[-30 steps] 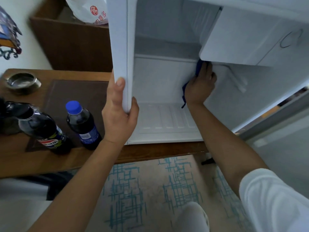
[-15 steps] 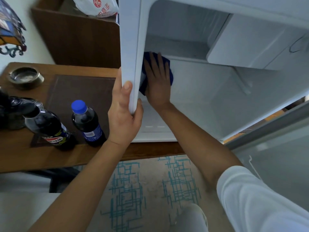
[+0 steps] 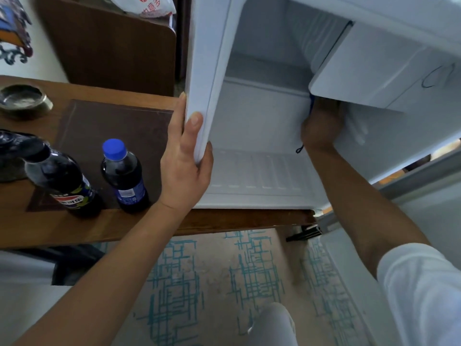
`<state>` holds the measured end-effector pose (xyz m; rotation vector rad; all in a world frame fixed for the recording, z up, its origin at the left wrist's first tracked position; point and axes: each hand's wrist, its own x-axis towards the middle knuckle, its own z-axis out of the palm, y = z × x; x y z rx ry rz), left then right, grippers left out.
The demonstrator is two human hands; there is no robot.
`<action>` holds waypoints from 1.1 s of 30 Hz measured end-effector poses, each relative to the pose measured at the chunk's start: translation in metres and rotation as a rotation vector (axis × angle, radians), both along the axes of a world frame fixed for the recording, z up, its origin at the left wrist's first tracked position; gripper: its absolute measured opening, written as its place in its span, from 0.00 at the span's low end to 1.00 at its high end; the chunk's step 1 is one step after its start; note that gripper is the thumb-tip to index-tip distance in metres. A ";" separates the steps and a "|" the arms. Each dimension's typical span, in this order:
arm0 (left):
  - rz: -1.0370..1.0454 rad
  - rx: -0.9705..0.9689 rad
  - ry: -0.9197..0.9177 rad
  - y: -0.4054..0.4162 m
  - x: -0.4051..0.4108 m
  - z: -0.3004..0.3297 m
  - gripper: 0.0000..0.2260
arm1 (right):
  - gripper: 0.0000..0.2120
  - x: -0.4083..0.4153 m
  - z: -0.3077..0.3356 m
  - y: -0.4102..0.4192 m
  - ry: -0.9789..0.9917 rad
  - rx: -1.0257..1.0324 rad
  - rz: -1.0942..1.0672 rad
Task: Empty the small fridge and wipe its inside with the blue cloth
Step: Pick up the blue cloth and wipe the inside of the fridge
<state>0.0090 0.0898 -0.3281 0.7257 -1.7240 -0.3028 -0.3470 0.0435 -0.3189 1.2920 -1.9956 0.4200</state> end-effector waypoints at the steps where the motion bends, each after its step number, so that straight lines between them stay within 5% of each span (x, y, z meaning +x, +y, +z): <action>1: -0.001 -0.004 -0.002 0.000 -0.001 -0.001 0.45 | 0.24 -0.011 0.000 0.004 0.036 0.023 -0.040; 6: 0.048 -0.010 0.040 0.002 -0.008 -0.003 0.45 | 0.24 -0.033 -0.010 0.013 0.151 0.183 -0.110; 13: 0.075 0.012 0.062 0.006 -0.008 -0.005 0.31 | 0.31 -0.038 -0.012 0.025 0.212 0.433 -0.199; 21: 0.082 -0.020 0.073 0.008 -0.007 -0.004 0.28 | 0.40 -0.037 -0.014 0.023 0.272 0.459 -0.291; 25: 0.077 -0.031 0.078 0.007 -0.008 -0.006 0.29 | 0.30 -0.019 -0.009 0.013 0.104 0.224 -0.047; 28: 0.098 -0.030 0.078 0.010 -0.009 -0.004 0.29 | 0.33 0.036 -0.010 0.002 0.007 0.054 0.211; 33: 0.090 -0.051 0.074 0.007 -0.008 -0.005 0.30 | 0.28 0.142 -0.023 -0.035 -0.031 0.072 0.669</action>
